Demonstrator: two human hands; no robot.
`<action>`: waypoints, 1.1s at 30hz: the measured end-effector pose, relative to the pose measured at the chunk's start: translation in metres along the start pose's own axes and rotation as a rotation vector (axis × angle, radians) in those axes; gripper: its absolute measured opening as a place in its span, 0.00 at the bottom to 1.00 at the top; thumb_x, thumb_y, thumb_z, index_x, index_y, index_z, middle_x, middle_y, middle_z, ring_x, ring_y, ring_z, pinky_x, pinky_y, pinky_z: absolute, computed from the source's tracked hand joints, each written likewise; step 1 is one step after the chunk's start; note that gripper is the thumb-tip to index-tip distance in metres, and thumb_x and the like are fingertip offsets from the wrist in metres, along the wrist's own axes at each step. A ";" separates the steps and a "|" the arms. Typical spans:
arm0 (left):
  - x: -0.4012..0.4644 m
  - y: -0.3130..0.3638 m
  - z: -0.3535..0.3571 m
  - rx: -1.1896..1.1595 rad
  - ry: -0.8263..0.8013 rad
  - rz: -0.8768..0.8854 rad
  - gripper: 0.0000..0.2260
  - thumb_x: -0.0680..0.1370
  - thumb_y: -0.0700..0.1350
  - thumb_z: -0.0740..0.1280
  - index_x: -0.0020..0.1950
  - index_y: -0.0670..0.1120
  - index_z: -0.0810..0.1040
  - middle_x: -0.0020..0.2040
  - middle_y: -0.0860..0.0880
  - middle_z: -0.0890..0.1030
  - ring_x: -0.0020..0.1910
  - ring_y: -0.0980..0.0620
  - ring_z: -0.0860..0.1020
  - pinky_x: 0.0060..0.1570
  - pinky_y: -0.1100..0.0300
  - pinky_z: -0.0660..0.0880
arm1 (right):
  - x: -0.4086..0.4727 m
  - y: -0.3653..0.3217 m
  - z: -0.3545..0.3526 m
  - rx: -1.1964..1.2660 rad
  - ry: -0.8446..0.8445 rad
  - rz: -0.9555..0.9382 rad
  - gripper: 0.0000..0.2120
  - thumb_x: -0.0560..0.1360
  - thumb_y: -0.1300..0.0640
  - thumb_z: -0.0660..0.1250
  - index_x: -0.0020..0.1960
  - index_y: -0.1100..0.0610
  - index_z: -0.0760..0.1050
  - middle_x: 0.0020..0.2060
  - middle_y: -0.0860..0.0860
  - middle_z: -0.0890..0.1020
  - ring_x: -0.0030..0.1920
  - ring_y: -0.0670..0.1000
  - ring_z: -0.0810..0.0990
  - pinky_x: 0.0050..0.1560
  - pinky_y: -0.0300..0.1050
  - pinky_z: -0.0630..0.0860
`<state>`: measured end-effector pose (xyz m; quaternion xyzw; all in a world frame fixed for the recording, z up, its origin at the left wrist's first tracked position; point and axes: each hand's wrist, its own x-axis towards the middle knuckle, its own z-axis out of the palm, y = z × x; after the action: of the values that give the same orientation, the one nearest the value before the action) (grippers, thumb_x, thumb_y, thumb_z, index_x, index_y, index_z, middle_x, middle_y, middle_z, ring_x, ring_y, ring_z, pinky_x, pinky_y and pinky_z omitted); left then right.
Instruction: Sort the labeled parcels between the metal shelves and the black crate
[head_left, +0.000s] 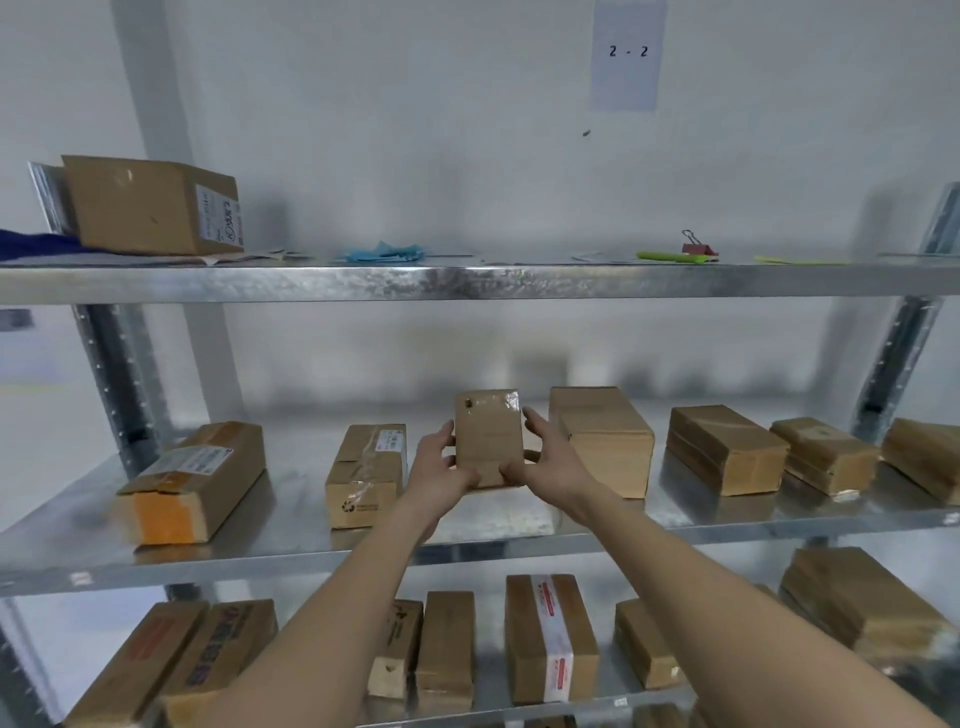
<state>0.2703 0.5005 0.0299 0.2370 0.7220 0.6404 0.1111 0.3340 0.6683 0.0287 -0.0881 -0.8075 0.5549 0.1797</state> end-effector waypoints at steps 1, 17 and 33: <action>-0.004 0.006 -0.002 0.001 -0.009 0.014 0.35 0.72 0.30 0.68 0.71 0.59 0.67 0.68 0.48 0.71 0.58 0.52 0.79 0.39 0.67 0.77 | -0.004 -0.005 0.001 0.007 -0.010 -0.019 0.43 0.74 0.66 0.73 0.82 0.49 0.57 0.75 0.46 0.67 0.67 0.53 0.76 0.60 0.49 0.81; -0.072 0.058 -0.022 -0.176 0.078 0.046 0.20 0.80 0.58 0.65 0.66 0.48 0.71 0.53 0.58 0.77 0.51 0.64 0.74 0.42 0.66 0.68 | -0.067 -0.070 0.017 0.118 0.113 -0.055 0.20 0.77 0.38 0.71 0.66 0.43 0.76 0.60 0.41 0.81 0.59 0.43 0.79 0.56 0.40 0.76; -0.087 0.088 -0.024 -0.071 0.058 0.070 0.36 0.76 0.45 0.72 0.79 0.57 0.59 0.73 0.49 0.71 0.69 0.50 0.71 0.64 0.53 0.72 | -0.085 -0.101 -0.012 0.090 0.075 -0.065 0.35 0.75 0.63 0.73 0.77 0.44 0.65 0.63 0.51 0.76 0.58 0.48 0.80 0.62 0.49 0.80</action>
<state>0.3514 0.4435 0.1074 0.2395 0.6930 0.6757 0.0762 0.4229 0.6121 0.1097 -0.0745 -0.7769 0.5809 0.2313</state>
